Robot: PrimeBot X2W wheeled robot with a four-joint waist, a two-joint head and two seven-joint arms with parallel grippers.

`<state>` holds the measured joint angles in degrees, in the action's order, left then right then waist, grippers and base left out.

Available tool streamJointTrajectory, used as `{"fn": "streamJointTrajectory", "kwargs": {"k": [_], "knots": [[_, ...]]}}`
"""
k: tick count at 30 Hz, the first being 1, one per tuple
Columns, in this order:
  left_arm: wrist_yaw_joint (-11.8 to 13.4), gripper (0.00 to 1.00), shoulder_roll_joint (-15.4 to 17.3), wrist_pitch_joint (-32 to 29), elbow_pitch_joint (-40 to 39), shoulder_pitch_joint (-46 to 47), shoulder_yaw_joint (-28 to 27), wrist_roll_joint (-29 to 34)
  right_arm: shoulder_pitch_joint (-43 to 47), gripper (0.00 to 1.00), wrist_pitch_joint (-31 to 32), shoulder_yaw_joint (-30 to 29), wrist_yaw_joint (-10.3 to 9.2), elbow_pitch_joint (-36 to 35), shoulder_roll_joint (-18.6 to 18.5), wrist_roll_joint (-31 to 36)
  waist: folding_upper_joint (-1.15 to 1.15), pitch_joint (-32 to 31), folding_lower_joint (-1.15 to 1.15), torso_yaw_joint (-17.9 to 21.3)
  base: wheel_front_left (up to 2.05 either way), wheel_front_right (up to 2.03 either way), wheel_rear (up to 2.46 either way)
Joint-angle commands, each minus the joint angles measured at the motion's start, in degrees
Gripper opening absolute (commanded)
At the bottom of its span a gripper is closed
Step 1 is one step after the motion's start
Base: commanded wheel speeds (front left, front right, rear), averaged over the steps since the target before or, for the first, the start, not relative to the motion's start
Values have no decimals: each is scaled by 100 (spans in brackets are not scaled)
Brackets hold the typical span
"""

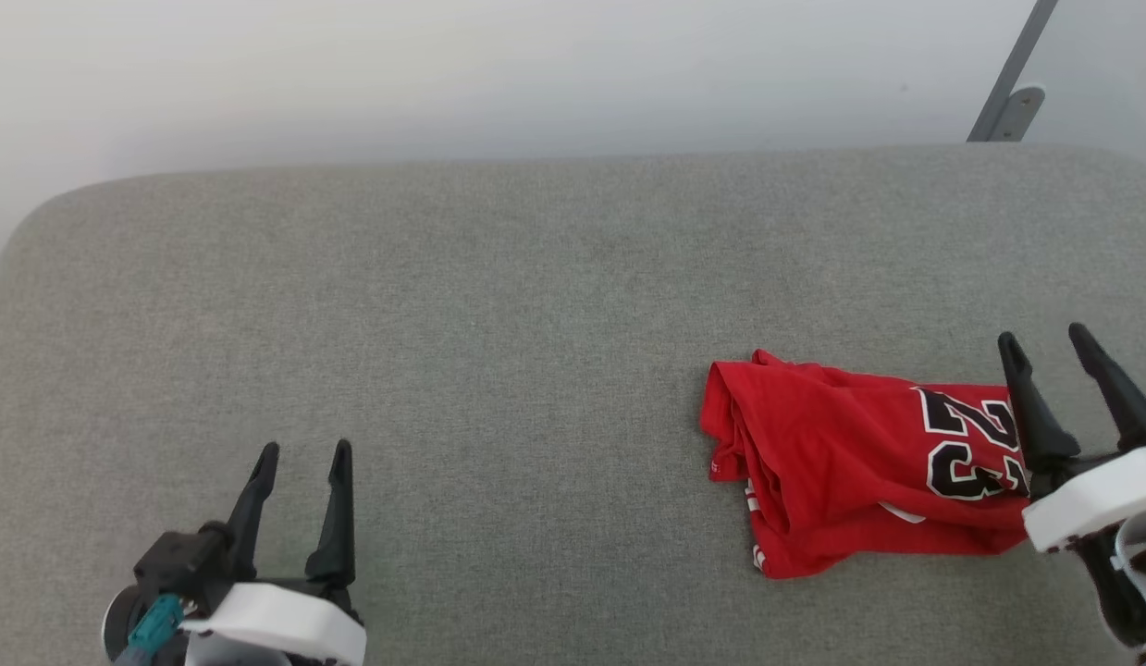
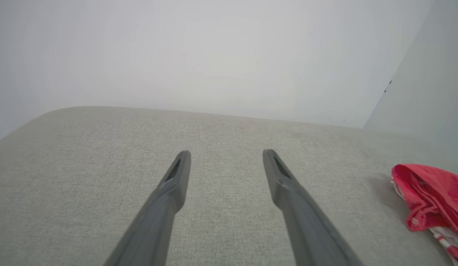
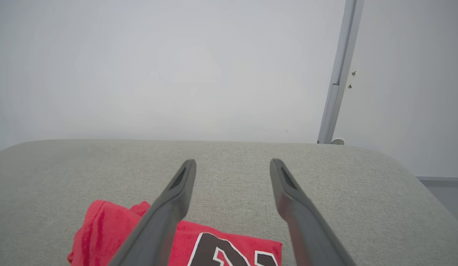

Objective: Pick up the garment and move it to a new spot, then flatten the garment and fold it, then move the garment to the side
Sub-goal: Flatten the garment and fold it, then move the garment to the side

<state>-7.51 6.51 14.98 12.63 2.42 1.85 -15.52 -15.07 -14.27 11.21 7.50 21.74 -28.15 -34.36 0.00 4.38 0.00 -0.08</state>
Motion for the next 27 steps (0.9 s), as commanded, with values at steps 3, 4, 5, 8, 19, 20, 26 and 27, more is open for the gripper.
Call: {"fn": "streamJointTrajectory", "kwargs": {"k": [3,4,5,8,19,20,26,27], "knots": [[6,100,-10,28,-183,-248,-130,143,294,100,-88,-66,-3,-238,111,97,0,-88,0,-8,0,0,0],[6,100,-11,28,-227,-302,-149,160,364,100,-90,-75,-3,-298,140,99,0,-107,0,-5,0,0,0],[6,100,-18,28,-276,-365,-174,176,430,100,-93,-89,-3,-365,154,119,0,-129,0,-3,0,0,0],[6,100,-43,28,-418,-553,-284,199,639,100,-94,-135,-3,-584,224,166,0,-208,0,10,0,0,0],[6,100,-171,28,-871,-1182,-535,338,1362,100,-29,-546,-3,-1189,374,476,0,-362,0,49,0,0,0],[6,100,-173,28,-902,-1228,-552,341,1432,100,0,-619,-3,-1247,394,495,0,-371,0,51,0,0,0],[6,100,-223,28,-1100,-1409,-631,400,1738,100,176,-1051,-3,-1630,556,588,0,-341,0,76,0,0,0],[6,100,-233,28,-1112,-1421,-636,412,1764,100,219,-1084,-3,-1685,572,601,0,-330,0,80,0,0,0]]}}
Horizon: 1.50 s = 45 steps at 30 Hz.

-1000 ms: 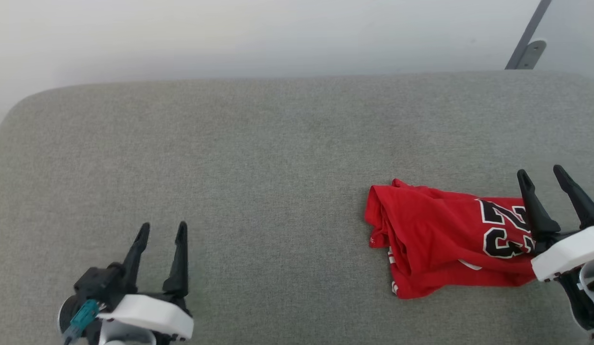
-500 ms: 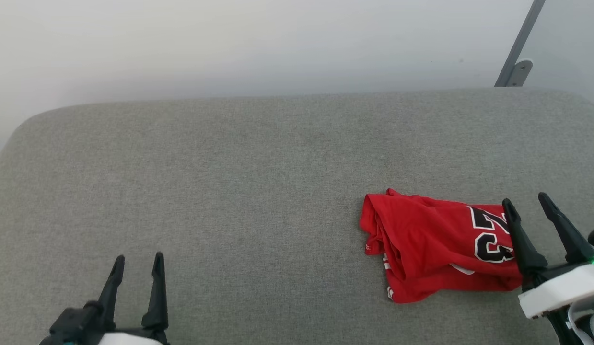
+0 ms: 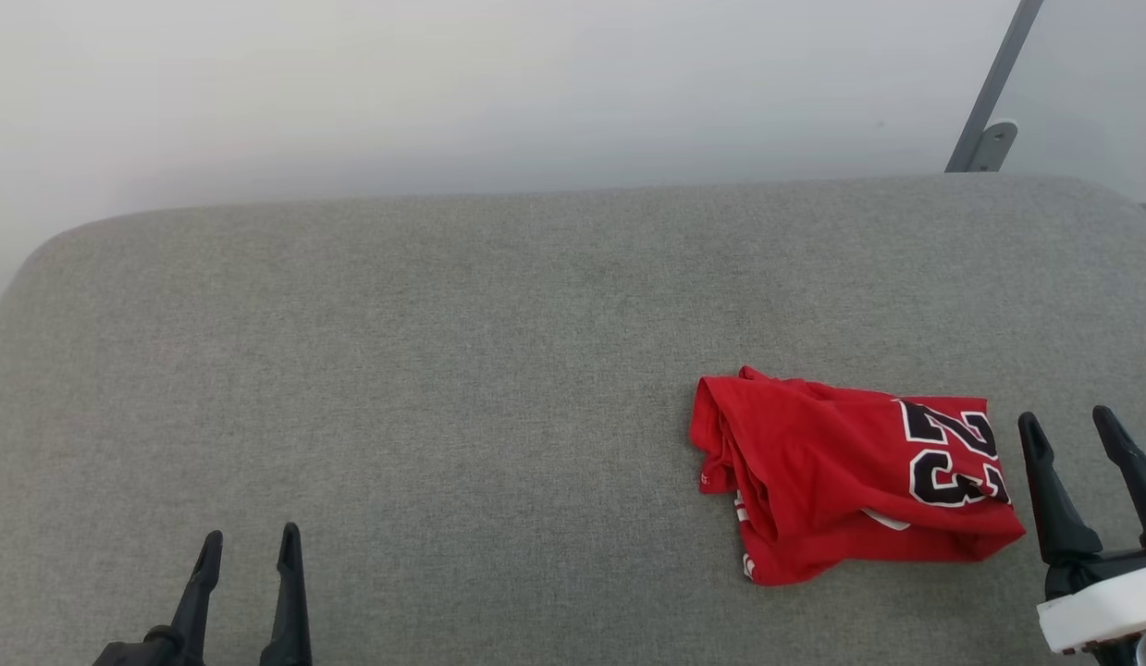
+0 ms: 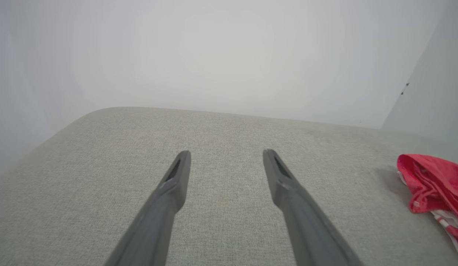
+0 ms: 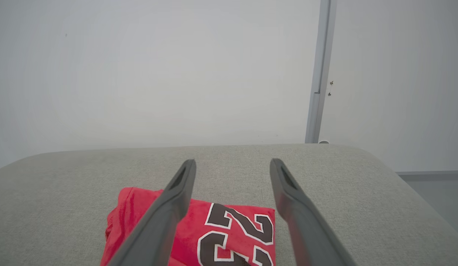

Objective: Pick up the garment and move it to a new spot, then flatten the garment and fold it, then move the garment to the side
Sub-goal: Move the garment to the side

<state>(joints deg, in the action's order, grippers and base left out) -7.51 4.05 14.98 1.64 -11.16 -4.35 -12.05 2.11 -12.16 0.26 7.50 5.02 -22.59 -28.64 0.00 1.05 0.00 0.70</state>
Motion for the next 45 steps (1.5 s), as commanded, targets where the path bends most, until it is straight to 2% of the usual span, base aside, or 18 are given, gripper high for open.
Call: {"fn": "streamJointTrajectory", "kwargs": {"k": [1,9,11,14,20,21,27,32,38,39,41,42,45], "knots": [[6,100,5,28,-28,-65,-16,87,68,100,31,-19,-3,-61,36,51,0,15,0,6,0,0,0],[6,100,-38,28,-40,78,97,128,26,100,277,-180,-3,-184,95,140,0,96,0,-46,0,0,0],[6,100,-46,28,-38,145,115,81,-28,100,541,-315,-3,-52,62,170,0,109,0,-88,0,0,0],[6,100,-73,28,-12,239,171,25,-206,100,1255,-425,-3,193,-119,124,0,157,0,-151,0,0,0],[6,100,-88,28,138,630,349,36,-592,100,2873,-103,-3,395,-893,-401,0,413,0,-288,0,0,0],[6,100,-100,28,177,815,450,73,-729,100,3435,-39,-3,456,-1173,-618,0,550,0,-355,0,0,0],[6,100,-99,28,287,1324,728,78,-1157,100,4664,479,-3,463,-1820,-1139,0,1040,0,-484,0,0,0],[6,100,-102,28,337,1627,869,48,-1502,100,5145,981,-3,603,-1909,-1319,0,1406,0,-561,0,0,0],[6,100,-100,28,386,1868,959,98,-1739,100,5212,1511,-4,1008,-1810,-1230,0,1755,0,-579,0,0,0],[6,100,-93,28,391,1908,961,100,-1783,79,5178,1570,-10,1094,-1755,-1240,0,1802,0,-581,0,0,0],[6,100,-64,28,406,1967,954,111,-1831,11,5165,1706,-17,1223,-1646,-1296,0,1868,0,-568,0,0,0],[6,100,-53,28,414,2008,948,115,-1869,0,5099,1735,-19,1263,-1596,-1333,0,1898,0,-549,0,0,0],[6,100,8,28,428,2084,957,139,-1977,0,4848,1650,-29,1394,-1544,-1420,0,1949,0,-449,0,0,0]]}}
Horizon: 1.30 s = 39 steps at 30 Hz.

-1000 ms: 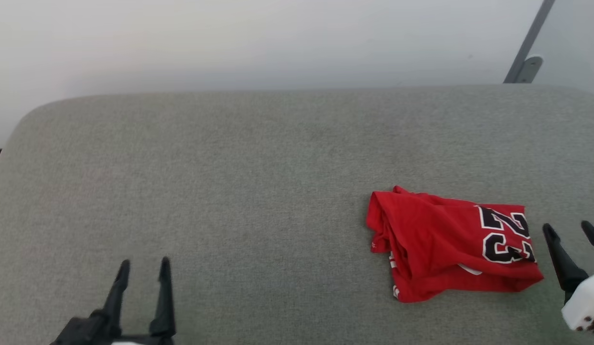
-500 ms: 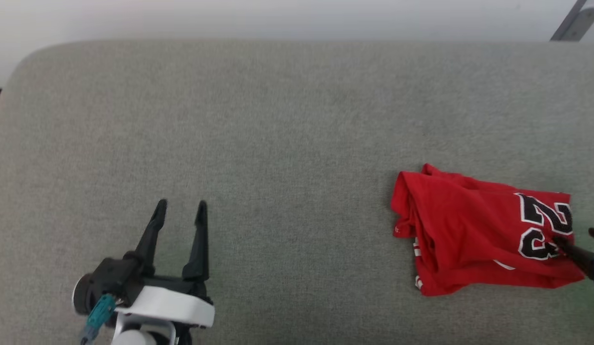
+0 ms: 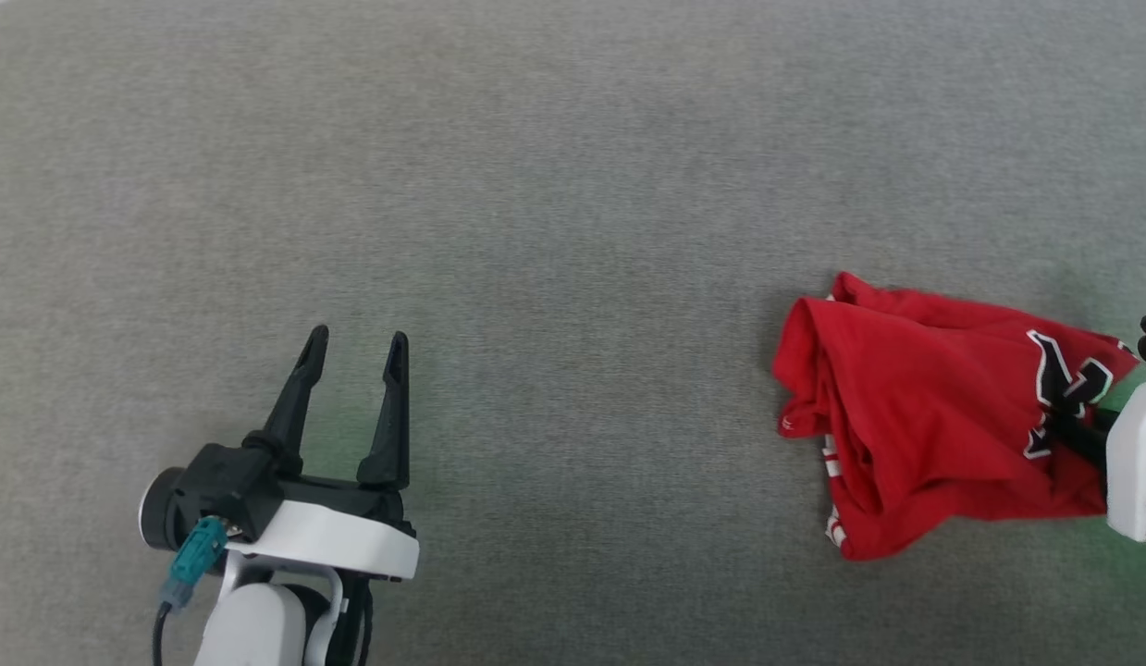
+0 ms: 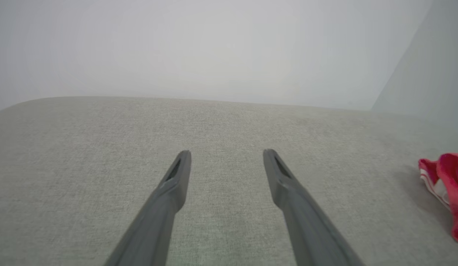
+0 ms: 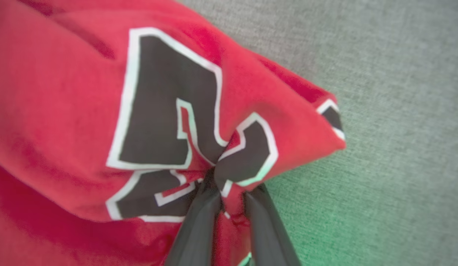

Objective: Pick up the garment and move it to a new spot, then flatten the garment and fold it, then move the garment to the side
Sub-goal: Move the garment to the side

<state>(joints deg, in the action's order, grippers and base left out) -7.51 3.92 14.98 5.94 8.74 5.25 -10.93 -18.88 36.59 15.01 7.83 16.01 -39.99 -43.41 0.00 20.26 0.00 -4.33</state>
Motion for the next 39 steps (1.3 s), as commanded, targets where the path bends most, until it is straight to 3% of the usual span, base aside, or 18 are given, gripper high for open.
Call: {"fn": "streamJointTrajectory", "kwargs": {"k": [1,11,16,27,39], "knots": [[6,100,46,28,0,98,-5,27,78,0,-140,104,-72,323,217,25,0,36,0,106,0,0,0],[6,100,497,28,-252,546,236,58,-318,0,-1135,-920,-43,503,-226,-15,0,567,0,860,0,0,0],[6,100,806,28,-324,1250,566,119,-733,0,-1607,-1625,-39,1065,-496,215,0,1071,0,1084,0,0,0],[6,100,1138,28,-467,2842,1137,169,-2269,0,-2437,-2186,-37,2463,-698,1057,0,1966,0,1151,0,0,0],[6,100,1195,28,-645,3103,1182,211,-3431,0,-3335,-2148,-37,3990,-440,2094,0,2138,0,1104,0,0,0]]}}
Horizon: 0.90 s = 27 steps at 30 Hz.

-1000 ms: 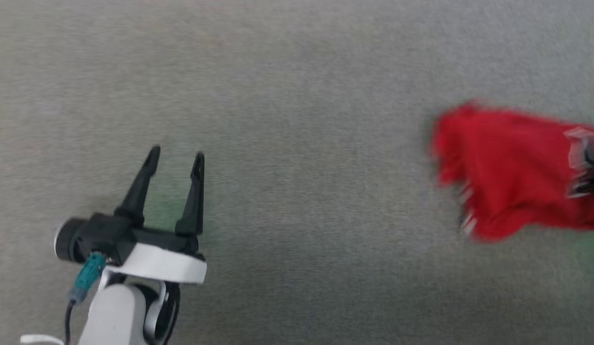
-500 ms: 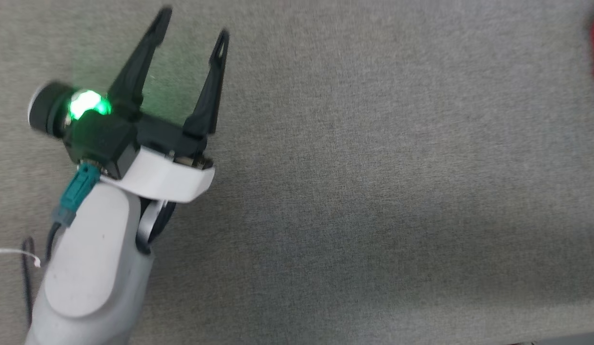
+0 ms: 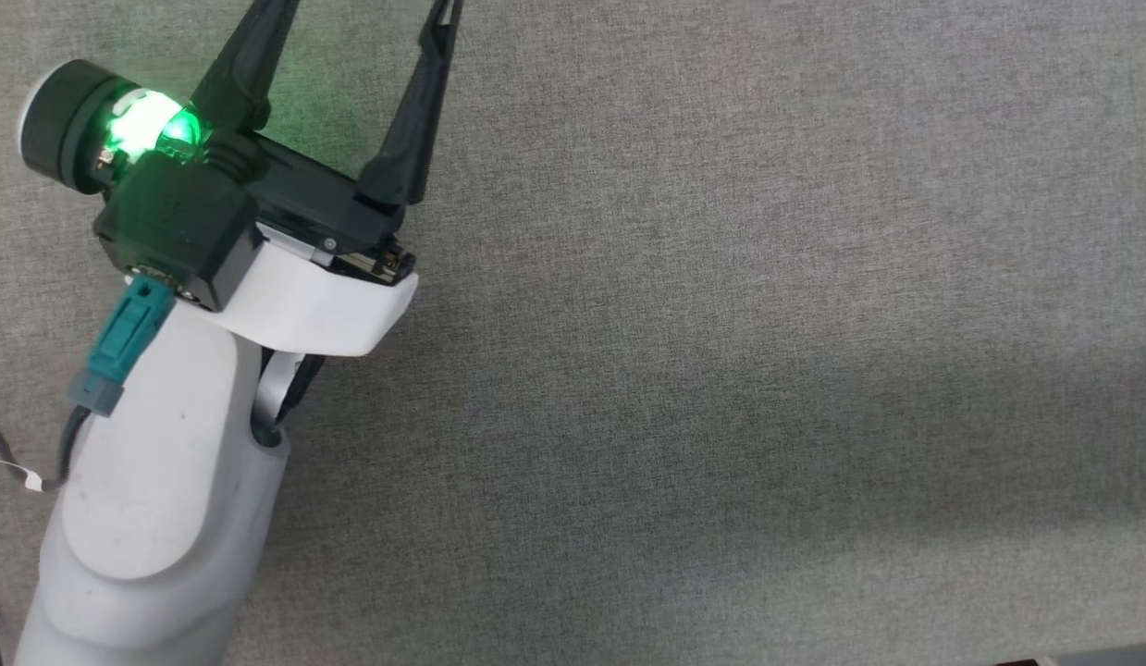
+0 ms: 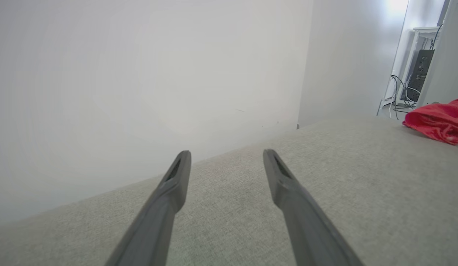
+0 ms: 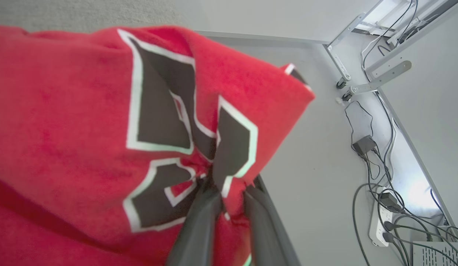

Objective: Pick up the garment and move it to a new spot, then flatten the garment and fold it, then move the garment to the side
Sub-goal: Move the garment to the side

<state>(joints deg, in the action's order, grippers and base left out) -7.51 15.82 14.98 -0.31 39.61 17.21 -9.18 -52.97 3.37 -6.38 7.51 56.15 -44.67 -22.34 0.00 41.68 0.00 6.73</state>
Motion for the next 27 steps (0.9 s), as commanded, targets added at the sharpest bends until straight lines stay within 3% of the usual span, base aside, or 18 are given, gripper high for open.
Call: {"fn": "streamJointTrajectory", "kwargs": {"k": [1,2,3,4,5,13,22,27], "knots": [[6,100,6,27,-15,-4,-39,37,-81,0,-104,2,-5,72,49,30,0,-13,0,-5,0,0,0],[6,100,6,28,-4,-26,-57,37,-141,0,-180,16,-5,158,72,73,0,-31,0,-5,0,0,0],[6,100,7,28,10,-57,-74,33,-177,38,-251,37,-5,246,98,119,0,-66,0,1,0,0,0],[6,100,3,28,22,-96,-90,23,-203,88,-331,48,-5,311,90,169,0,-99,0,3,0,0,0],[6,100,-1,28,40,-138,-106,14,-226,100,-409,55,-5,384,88,208,0,-145,0,5,0,0,0],[6,100,-155,28,145,-645,-353,-67,-33,100,-846,368,-5,437,262,160,0,-801,0,-50,0,0,0],[6,100,-476,28,476,-1686,-681,-230,1009,100,-1051,1787,-5,-644,727,-559,0,-1891,0,-287,0,0,0],[6,100,-705,27,765,-2272,-885,-319,1689,100,-1395,2282,-5,-1090,884,-811,0,-2530,0,-559,0,0,0]]}}
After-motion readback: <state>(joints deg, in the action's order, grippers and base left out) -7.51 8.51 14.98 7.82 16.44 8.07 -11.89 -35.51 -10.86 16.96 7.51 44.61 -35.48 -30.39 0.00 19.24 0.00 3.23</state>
